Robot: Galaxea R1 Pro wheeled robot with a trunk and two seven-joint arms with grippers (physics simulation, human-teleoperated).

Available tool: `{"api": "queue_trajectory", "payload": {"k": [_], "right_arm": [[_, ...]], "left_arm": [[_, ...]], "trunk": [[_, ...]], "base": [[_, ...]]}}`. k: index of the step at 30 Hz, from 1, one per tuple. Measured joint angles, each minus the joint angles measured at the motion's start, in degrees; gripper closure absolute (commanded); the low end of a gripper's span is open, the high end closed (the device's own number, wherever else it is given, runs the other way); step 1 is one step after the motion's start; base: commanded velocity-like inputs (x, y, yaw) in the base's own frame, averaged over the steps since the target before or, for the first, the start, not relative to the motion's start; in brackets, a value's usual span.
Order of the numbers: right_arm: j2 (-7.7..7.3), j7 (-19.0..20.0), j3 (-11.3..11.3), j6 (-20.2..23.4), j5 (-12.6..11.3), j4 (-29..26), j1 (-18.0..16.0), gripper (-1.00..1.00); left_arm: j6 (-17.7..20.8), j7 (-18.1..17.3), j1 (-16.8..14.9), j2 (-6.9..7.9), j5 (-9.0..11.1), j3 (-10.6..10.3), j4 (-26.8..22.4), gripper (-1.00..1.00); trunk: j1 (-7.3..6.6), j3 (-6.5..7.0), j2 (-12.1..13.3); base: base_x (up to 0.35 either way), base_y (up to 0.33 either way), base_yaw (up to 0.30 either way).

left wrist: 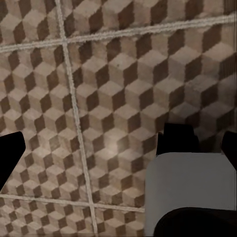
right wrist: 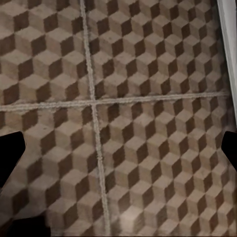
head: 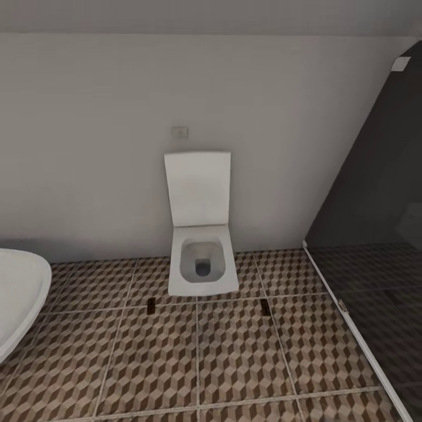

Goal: Take the four mousetraps from the cabinet in the bathroom and place them on the bathroom floor. Make sure all four end up on the same floor surface, and ensure that at least two of them are either under or directly next to the same bathroom sink.

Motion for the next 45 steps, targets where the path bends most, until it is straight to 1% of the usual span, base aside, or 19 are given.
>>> {"api": "queue_trajectory", "payload": {"k": [6, 12, 15, 22, 45], "right_arm": [[0.5, 0.02, -0.04, -0.31, 3.11, -0.12, 2.29, -1.0], [0.86, 0.0, -0.01, -0.36, 4.47, -0.15, 3.04, -1.0], [0.94, 0.01, 0.0, -0.36, 4.66, -0.16, 3.16, -1.0], [0.98, 0.01, 0.01, -0.3, 4.77, -0.12, 3.23, -1.0], [1.08, 0.01, 0.01, -0.21, 4.92, -0.09, 3.25, -1.0]], "left_arm": [[0.03, -0.05, 0.73, -0.03, -0.02, -0.05, -0.86, -1.0], [0.09, -0.06, 2.05, -0.03, -0.01, -0.07, -1.61, -1.0], [0.11, -0.06, 2.96, -0.03, -0.01, -0.07, -1.79, -1.0], [0.11, -0.1, 4.0, -0.03, -0.02, -0.08, -1.9, -1.0], [0.2, -0.15, 5.52, 0.13, -0.02, -0.09, -1.88, -1.0]], "trunk": [[-1.32, 1.64, 2.41], [-2.64, 3.28, 4.81], [-3.3, 4.1, 6.02], [-4.83, 6.01, 8.83], [-9.89, 12.3, 18.06]], "base": [[0.0, 0.0, 0.0], [0.0, 0.0, 0.0], [0.0, 0.0, 0.0], [0.0, 0.0, 0.0], [0.0, 0.0, 0.0]]}}
